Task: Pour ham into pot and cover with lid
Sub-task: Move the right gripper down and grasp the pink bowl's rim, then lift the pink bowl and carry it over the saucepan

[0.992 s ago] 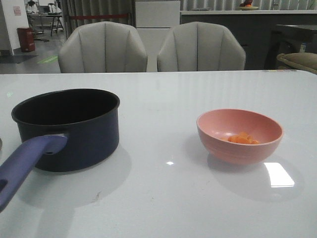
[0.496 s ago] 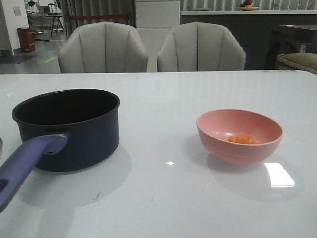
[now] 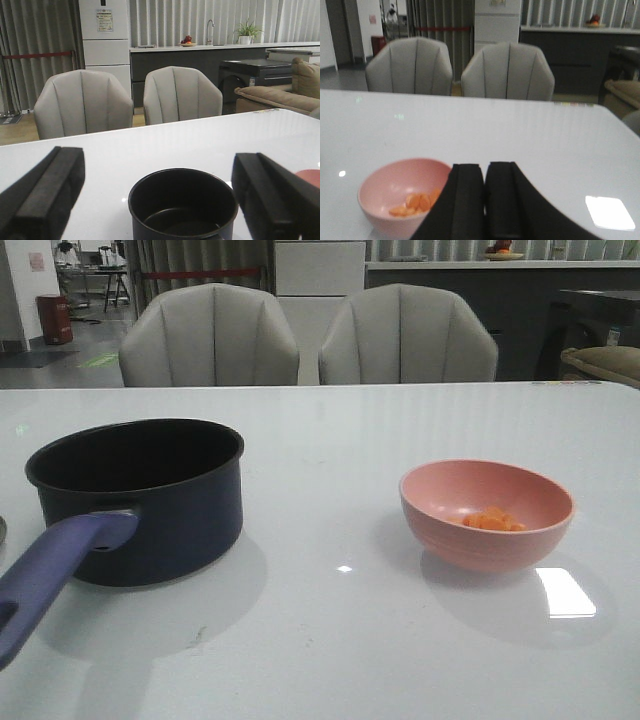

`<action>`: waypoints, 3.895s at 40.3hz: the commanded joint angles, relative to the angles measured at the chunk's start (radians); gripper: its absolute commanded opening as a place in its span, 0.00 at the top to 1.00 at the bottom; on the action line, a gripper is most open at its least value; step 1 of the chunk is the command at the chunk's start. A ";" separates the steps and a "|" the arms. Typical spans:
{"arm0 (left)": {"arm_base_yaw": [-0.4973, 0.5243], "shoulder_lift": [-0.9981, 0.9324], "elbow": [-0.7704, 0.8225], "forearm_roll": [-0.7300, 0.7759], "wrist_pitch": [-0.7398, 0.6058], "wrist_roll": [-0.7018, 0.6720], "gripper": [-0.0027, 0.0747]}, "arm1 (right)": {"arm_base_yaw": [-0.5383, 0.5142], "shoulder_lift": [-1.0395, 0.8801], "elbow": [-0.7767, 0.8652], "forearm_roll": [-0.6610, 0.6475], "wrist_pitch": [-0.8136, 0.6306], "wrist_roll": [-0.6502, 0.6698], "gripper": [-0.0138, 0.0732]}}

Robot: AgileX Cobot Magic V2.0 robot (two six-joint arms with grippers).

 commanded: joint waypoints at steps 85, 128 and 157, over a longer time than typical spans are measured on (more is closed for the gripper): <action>-0.008 0.008 -0.030 -0.002 -0.100 -0.006 0.16 | 0.031 1.782 -1.203 0.161 0.625 -0.029 0.69; -0.008 0.008 -0.030 -0.002 -0.100 -0.006 0.16 | 0.452 1.745 -1.575 0.168 0.559 -0.043 0.69; -0.008 0.008 -0.030 -0.002 -0.100 -0.006 0.16 | 0.562 1.836 -1.375 -0.058 -0.483 -0.083 0.69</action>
